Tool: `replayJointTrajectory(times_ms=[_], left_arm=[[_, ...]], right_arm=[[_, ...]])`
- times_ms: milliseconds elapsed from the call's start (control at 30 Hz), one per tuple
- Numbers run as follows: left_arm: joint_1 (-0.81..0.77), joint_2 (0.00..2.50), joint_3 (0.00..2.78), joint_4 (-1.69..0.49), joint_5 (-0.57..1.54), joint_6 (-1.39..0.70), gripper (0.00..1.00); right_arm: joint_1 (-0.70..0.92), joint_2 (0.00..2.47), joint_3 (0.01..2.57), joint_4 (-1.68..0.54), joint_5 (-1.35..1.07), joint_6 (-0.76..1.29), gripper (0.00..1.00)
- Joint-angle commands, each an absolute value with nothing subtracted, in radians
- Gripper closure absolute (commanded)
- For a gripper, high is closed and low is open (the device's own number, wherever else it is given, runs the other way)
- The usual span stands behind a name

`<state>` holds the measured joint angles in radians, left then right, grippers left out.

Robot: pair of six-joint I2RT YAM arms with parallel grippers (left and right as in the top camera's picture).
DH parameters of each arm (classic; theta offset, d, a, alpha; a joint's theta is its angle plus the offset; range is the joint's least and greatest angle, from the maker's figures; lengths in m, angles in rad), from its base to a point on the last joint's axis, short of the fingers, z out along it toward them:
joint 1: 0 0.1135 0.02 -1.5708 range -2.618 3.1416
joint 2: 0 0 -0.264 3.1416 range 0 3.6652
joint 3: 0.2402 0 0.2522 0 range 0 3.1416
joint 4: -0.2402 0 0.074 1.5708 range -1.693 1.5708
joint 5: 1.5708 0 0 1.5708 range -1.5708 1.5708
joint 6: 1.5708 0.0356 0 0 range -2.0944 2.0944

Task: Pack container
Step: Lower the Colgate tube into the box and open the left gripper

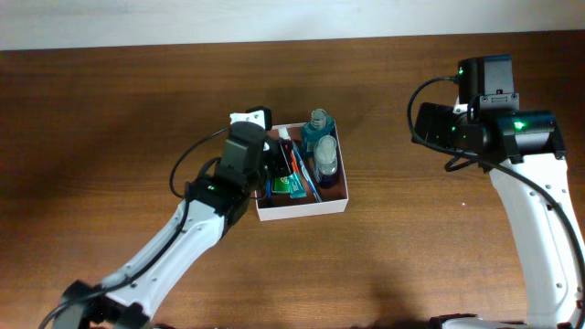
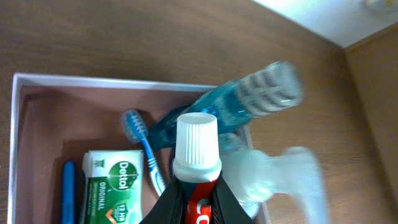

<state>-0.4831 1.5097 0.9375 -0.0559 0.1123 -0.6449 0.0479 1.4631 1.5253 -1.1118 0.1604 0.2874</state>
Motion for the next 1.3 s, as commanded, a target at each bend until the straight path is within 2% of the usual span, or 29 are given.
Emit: replayJointTrajectory(times_ms=[0,633,933,1267], left_arm=[[-0.485,1.549,0.952,-0.046,0.105,-0.633,0.93],[-0.485,1.565,0.958,-0.127,0.092,-0.413,0.96],[-0.484,1.565,1.084,-0.277,0.081,-0.386,0.99],[-0.484,1.610,1.102,-0.302,-0.001,-0.381,0.99]], right_arm=[[0.044,1.468,1.526,-1.111,0.170,0.292,0.02],[0.044,1.468,1.526,-1.111,0.170,0.292,0.02],[0.044,1.468,1.526,-1.111,0.170,0.292,0.02],[0.044,1.468,1.526,-1.111,0.170,0.292,0.02]])
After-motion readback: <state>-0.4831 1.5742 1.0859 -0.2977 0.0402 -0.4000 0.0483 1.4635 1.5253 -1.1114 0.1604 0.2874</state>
